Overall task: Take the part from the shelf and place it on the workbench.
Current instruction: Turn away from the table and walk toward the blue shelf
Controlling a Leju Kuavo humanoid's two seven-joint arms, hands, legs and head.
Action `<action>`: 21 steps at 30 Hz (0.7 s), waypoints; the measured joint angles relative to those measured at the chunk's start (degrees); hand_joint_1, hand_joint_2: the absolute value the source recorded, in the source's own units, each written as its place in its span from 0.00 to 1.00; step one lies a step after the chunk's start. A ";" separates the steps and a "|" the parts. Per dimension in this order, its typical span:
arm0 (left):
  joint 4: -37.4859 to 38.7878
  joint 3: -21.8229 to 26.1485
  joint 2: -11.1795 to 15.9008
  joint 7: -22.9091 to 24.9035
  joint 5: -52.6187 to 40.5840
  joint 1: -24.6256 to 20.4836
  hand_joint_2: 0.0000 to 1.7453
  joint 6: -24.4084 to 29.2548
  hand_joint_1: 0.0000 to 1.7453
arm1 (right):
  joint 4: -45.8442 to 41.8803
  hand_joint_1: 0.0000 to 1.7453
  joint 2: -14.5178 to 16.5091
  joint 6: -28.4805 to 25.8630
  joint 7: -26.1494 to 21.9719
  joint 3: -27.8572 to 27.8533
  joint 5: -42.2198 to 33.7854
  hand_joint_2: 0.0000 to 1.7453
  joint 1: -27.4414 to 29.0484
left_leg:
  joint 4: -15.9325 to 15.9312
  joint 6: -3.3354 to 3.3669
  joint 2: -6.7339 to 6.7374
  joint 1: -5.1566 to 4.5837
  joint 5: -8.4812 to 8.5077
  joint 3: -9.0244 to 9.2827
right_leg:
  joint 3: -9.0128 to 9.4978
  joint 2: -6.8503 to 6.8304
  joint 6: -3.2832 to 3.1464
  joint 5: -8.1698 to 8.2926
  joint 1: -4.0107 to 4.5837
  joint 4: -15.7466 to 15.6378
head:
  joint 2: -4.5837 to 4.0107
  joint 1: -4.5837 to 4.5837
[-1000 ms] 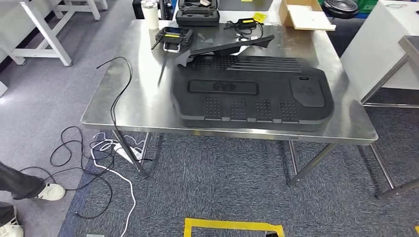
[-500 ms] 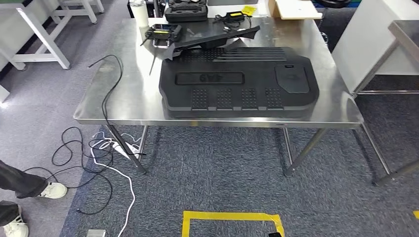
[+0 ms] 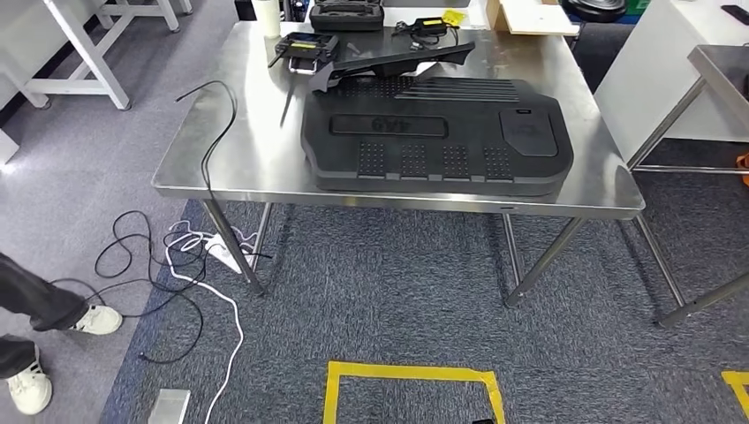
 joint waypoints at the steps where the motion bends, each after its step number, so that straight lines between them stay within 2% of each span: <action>1: 0.00 0.00 0.00 -0.01 0.00 0.04 1.00 0.00 0.00 | 0.01 0.00 0.02 0.02 0.01 0.00 0.00 0.00 0.02 | 0.08 0.08 0.06 -0.07 0.39 -0.62 | -1.16 0.00 0.15 -1.94 -0.02 3.76 | 0.00 0.19; 2: 0.00 0.00 0.00 -0.01 0.00 0.09 1.00 0.00 0.00 | 0.00 0.00 0.03 0.02 0.01 0.00 -0.01 0.00 0.05 | 0.20 0.09 0.09 -0.14 0.77 -1.24 | -1.66 0.00 0.26 -2.79 -0.03 6.41 | 0.00 0.29; 3: 0.00 0.00 0.00 -0.01 0.00 0.13 1.00 0.00 0.00 | -0.01 0.00 0.04 0.02 0.01 0.00 -0.01 0.00 0.07 | 0.39 0.04 0.11 -0.17 1.10 -1.85 | -1.13 0.00 0.31 -2.42 -0.03 7.12 | 0.00 0.33; 4: 0.00 0.00 0.00 -0.01 0.00 0.16 1.00 0.00 0.00 | -0.01 0.00 0.03 0.02 0.01 0.00 -0.01 0.00 0.08 | 0.64 -0.06 0.11 -0.18 1.35 -2.40 | 0.54 0.00 0.27 -1.09 -0.03 5.48 | 0.00 0.39; 5: 0.00 0.00 0.00 -0.01 0.00 0.17 1.00 0.00 0.00 | -0.02 0.00 0.03 0.02 -0.01 0.00 -0.01 0.00 0.06 | 0.95 -0.18 0.10 -0.17 1.52 -2.87 | 3.18 -0.01 0.16 0.61 -0.04 1.84 | 0.00 0.48; 7: 0.00 0.00 0.00 -0.01 0.00 0.16 1.00 0.00 0.00 | -0.02 0.00 0.02 0.02 -0.11 0.00 0.00 0.00 -0.10 | 1.64 -0.59 0.10 -0.29 1.76 -3.64 | 8.39 0.03 -0.29 2.37 0.08 -6.45 | 0.00 0.72; 8: 0.00 0.00 0.00 -0.01 0.00 0.15 1.00 0.00 0.00 | -0.01 0.00 0.02 0.02 -0.17 0.00 0.00 0.00 -0.15 | 1.95 -0.87 0.09 -0.37 1.91 -3.88 | 9.79 0.07 -0.52 2.56 0.18 -9.01 | 0.00 0.76; 9: 0.00 0.00 0.00 -0.01 0.00 0.15 1.00 -0.01 0.00 | -0.01 0.00 0.02 0.02 -0.22 0.00 0.00 0.00 -0.17 | 2.13 -1.21 0.09 -0.43 2.12 -4.04 | 10.24 0.10 -0.78 2.43 0.30 -10.11 | 0.00 0.74; 11: 0.00 0.00 0.01 -0.01 -0.05 0.16 1.00 -0.03 0.00 | -0.01 0.00 0.07 0.02 -0.24 0.00 0.00 0.00 -0.07 | 2.40 -1.93 -0.03 -0.40 2.41 -4.18 | 9.89 0.04 -1.49 2.91 0.27 -10.35 | 0.00 0.56; 12: 0.00 0.00 0.02 -0.01 -0.10 0.16 1.00 -0.05 0.00 | -0.01 0.00 0.11 0.02 -0.23 0.00 0.00 0.00 -0.06 | 3.00 -2.29 -0.15 -0.35 1.77 -4.48 | 9.60 -0.04 -2.02 3.28 0.17 -10.43 | 0.00 0.43; 13: 0.00 0.00 0.03 -0.01 -0.15 0.16 1.00 -0.06 0.00 | -0.01 0.00 0.14 0.02 -0.22 0.00 0.00 0.00 -0.08 | 4.51 -2.62 -0.29 -0.29 0.28 -5.10 | 9.19 -0.14 -2.59 3.71 0.07 -10.56 | 0.00 0.16; 14: 0.00 0.00 0.04 -0.01 -0.18 0.15 1.00 -0.07 0.00 | -0.01 0.00 0.16 0.02 -0.23 0.00 0.00 0.00 -0.11 | 7.15 -2.90 -0.40 -0.18 -2.01 -6.10 | 8.65 -0.23 -3.06 4.19 0.01 -10.63 | 0.00 -0.12; 16: 0.00 0.00 0.04 -0.01 -0.20 0.16 1.00 -0.07 0.00 | -0.02 0.00 0.13 0.03 -0.25 0.00 0.00 0.00 -0.10 | 14.31 -3.32 -0.43 -0.02 -6.80 -8.44 | 7.34 -0.29 -3.45 4.97 0.12 -10.44 | 0.00 -0.63; 17: 0.00 0.00 0.04 -0.01 -0.20 0.18 1.00 -0.07 0.00 | -0.02 0.00 0.13 0.05 -0.25 0.00 -0.01 0.00 -0.06 | 17.10 -3.42 -0.43 0.03 -7.98 -9.03 | 6.66 -0.31 -3.43 5.33 0.17 -10.25 | 0.00 -0.70; 18: 0.00 0.00 0.04 -0.02 -0.19 0.19 1.00 -0.08 0.00 | -0.02 0.00 0.13 0.07 -0.25 0.00 -0.01 0.00 -0.03 | 18.13 -3.42 -0.43 0.04 -7.98 -8.72 | 6.00 -0.32 -3.37 5.63 0.20 -10.01 | 0.00 -0.73; 19: 0.00 0.00 0.04 -0.05 -0.18 0.20 1.00 -0.08 0.00 | -0.02 0.00 0.13 0.10 -0.27 0.00 -0.01 0.00 -0.01 | 16.97 -3.31 -0.43 0.04 -6.94 -7.31 | 5.40 -0.33 -3.29 5.88 0.22 -9.75 | 0.00 -0.74; 21: 0.00 0.00 0.05 -0.16 -0.13 0.14 1.00 -0.08 0.00 | -0.02 0.00 0.14 0.13 -0.43 0.00 0.00 0.00 -0.02 | 9.29 -2.74 -0.45 -0.03 -3.99 -2.00 | 4.55 -0.31 -3.03 6.27 0.23 -9.28 | 0.00 -0.76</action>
